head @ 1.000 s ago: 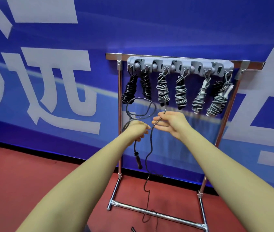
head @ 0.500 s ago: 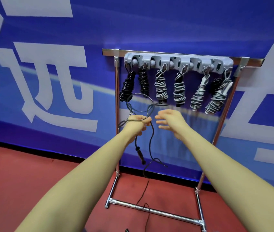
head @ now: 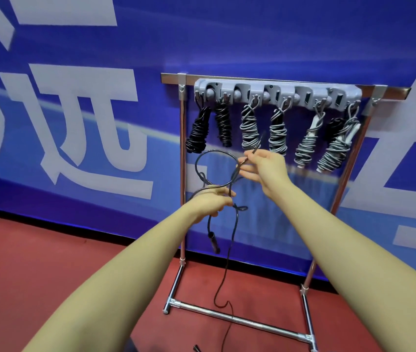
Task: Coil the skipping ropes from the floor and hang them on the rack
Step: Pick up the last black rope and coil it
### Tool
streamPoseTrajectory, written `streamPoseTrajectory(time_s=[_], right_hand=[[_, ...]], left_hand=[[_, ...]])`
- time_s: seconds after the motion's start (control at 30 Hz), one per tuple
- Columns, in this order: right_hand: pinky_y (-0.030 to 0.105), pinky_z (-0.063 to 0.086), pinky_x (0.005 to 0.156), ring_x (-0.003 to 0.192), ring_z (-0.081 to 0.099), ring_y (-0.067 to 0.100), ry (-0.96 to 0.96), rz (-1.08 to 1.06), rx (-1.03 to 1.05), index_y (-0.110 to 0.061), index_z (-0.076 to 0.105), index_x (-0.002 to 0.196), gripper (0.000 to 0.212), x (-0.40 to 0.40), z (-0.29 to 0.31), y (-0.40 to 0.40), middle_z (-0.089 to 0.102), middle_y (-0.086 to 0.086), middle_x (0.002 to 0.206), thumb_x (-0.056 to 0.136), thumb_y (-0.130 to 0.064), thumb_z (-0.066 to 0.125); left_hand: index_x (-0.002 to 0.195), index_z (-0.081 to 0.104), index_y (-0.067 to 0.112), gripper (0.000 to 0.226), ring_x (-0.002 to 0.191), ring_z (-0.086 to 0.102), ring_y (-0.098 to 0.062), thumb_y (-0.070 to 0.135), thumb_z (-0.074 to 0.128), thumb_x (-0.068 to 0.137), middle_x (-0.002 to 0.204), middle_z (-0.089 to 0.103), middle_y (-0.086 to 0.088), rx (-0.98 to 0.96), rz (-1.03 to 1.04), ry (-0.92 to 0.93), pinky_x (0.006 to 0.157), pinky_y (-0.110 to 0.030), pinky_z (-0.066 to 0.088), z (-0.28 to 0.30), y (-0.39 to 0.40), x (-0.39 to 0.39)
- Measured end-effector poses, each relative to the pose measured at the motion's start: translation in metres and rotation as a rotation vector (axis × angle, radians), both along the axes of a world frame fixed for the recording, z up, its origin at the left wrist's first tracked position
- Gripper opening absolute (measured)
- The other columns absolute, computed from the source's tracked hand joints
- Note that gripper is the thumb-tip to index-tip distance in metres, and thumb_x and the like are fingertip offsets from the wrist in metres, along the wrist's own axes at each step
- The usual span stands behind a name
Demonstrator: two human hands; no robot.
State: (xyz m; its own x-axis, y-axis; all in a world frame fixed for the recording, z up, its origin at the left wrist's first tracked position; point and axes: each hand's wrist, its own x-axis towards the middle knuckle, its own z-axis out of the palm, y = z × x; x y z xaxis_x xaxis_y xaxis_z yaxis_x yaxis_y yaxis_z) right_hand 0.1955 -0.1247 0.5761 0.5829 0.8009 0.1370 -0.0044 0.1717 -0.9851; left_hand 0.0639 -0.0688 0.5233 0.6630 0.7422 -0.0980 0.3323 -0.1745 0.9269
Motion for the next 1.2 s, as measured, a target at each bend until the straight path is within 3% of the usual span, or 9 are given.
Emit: streamPoseTrajectory(time_s=[0.13,0.27,0.4,0.5,0.63,0.8,0.9,1.03,1.2], right_hand=[[0.023,0.057,0.058,0.066,0.068,0.016,-0.016,-0.013,0.034,-0.006,0.059,0.081,0.018,0.003,0.012,0.003,0.066,0.012,0.082,0.097,-0.007,0.050],[0.022,0.044,0.047,0.058,0.055,0.013,-0.345,-0.164,-0.178,-0.014,0.057,0.071,0.025,0.008,-0.007,-0.009,0.066,0.011,0.080,0.093,-0.026,0.058],[0.022,0.035,0.054,0.057,0.052,0.012,-0.491,0.145,-0.482,-0.014,0.066,0.076,0.031,0.002,-0.029,-0.025,0.066,-0.001,0.073,0.088,-0.043,0.062],[0.022,0.043,0.055,0.059,0.055,0.012,-0.401,0.304,-0.422,-0.011,0.068,0.078,0.025,-0.007,-0.035,-0.028,0.070,0.001,0.073,0.093,-0.029,0.060],[0.022,0.051,0.056,0.054,0.061,0.010,-0.149,0.129,-0.332,-0.008,0.066,0.076,0.034,-0.006,-0.021,-0.018,0.071,0.008,0.070,0.096,-0.033,0.053],[0.028,0.055,0.057,0.068,0.066,0.017,0.197,0.109,-0.235,-0.004,0.062,0.080,0.033,0.002,-0.007,-0.008,0.071,0.009,0.064,0.097,-0.031,0.054],[0.029,0.055,0.054,0.065,0.068,0.018,0.339,0.066,-0.199,-0.004,0.060,0.076,0.032,0.002,-0.005,-0.002,0.068,0.009,0.056,0.097,-0.027,0.053],[0.028,0.054,0.043,0.053,0.069,0.017,0.391,-0.026,-0.172,0.000,0.059,0.079,0.033,0.012,-0.007,0.002,0.067,0.011,0.057,0.097,-0.026,0.053],[0.033,0.056,0.059,0.077,0.066,0.023,0.116,0.057,-0.327,-0.002,0.062,0.089,0.042,0.022,-0.015,-0.007,0.069,0.014,0.086,0.098,-0.040,0.046]], left_hand=[[0.076,0.065,0.014,0.016,0.046,0.040,-0.003,0.017,0.060,0.090,0.059,0.056,0.007,0.072,0.084,-0.151,0.043,-0.015,0.030,-0.005,0.003,0.007],[0.062,0.061,0.014,0.030,0.029,0.036,0.000,0.012,0.055,0.092,0.040,0.053,0.012,0.055,0.218,-0.232,0.035,-0.013,0.028,0.014,0.007,0.015],[0.067,0.058,0.015,0.026,0.040,0.034,-0.007,0.016,0.054,0.093,0.059,0.054,0.003,0.019,0.227,-0.236,0.035,-0.015,0.022,0.039,0.007,0.016],[0.077,0.058,0.012,0.024,0.049,0.036,-0.012,0.020,0.049,0.097,0.068,0.055,0.001,-0.010,0.242,-0.181,0.043,-0.020,0.026,0.053,0.010,0.019],[0.100,0.053,0.007,0.012,0.044,0.037,-0.012,0.012,0.042,0.098,0.068,0.055,-0.003,-0.118,0.255,-0.125,0.037,-0.014,0.026,0.037,0.014,0.015],[0.108,0.061,0.014,0.020,0.059,0.040,-0.011,0.007,0.053,0.091,0.080,0.053,-0.001,0.004,-0.036,0.062,0.049,-0.019,0.033,-0.006,-0.005,0.001],[0.087,0.061,0.014,0.005,0.054,0.041,-0.005,0.017,0.059,0.091,0.072,0.055,0.005,0.130,-0.066,0.003,0.050,-0.014,0.035,-0.023,-0.014,0.003],[0.064,0.048,0.016,0.030,0.053,0.039,-0.005,0.022,0.061,0.090,0.057,0.045,0.008,0.337,-0.022,0.012,0.055,-0.017,0.035,-0.033,-0.011,0.007],[0.074,0.064,0.006,0.022,0.046,0.036,-0.009,0.020,0.061,0.091,0.053,0.052,0.006,0.166,0.012,-0.166,0.042,-0.015,0.030,-0.014,-0.008,0.011]])
